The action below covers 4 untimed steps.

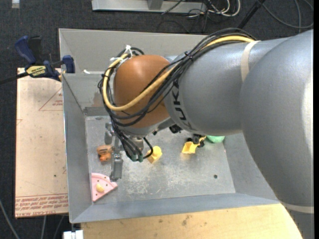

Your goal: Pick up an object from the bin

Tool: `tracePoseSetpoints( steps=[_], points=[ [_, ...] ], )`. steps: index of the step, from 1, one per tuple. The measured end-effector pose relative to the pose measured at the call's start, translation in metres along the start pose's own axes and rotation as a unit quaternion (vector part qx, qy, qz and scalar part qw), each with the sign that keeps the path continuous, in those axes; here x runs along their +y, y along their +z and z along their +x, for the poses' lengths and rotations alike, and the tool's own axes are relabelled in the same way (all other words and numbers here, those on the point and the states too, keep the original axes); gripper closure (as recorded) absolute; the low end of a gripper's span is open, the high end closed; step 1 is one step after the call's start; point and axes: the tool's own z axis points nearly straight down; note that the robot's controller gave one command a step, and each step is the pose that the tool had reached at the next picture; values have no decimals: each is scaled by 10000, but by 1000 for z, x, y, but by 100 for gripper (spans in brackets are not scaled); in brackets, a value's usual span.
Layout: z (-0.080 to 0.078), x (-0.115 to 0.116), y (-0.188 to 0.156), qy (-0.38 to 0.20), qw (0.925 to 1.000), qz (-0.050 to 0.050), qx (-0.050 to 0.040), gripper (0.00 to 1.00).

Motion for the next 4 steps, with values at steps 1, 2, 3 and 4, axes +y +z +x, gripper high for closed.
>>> tracePoseSetpoints(
  steps=[1, 2, 3, 4],
  points=[
    [-2, -1, -4, 18, 10000, -9, -36, 0],
    [2, -2, 6, -248, 9997, -14, -70, 0],
    [33, 6, 60, -1435, 9896, -5, -55, 0],
    [33, 4, 96, -1513, 9885, -12, -64, 0]
  ],
)
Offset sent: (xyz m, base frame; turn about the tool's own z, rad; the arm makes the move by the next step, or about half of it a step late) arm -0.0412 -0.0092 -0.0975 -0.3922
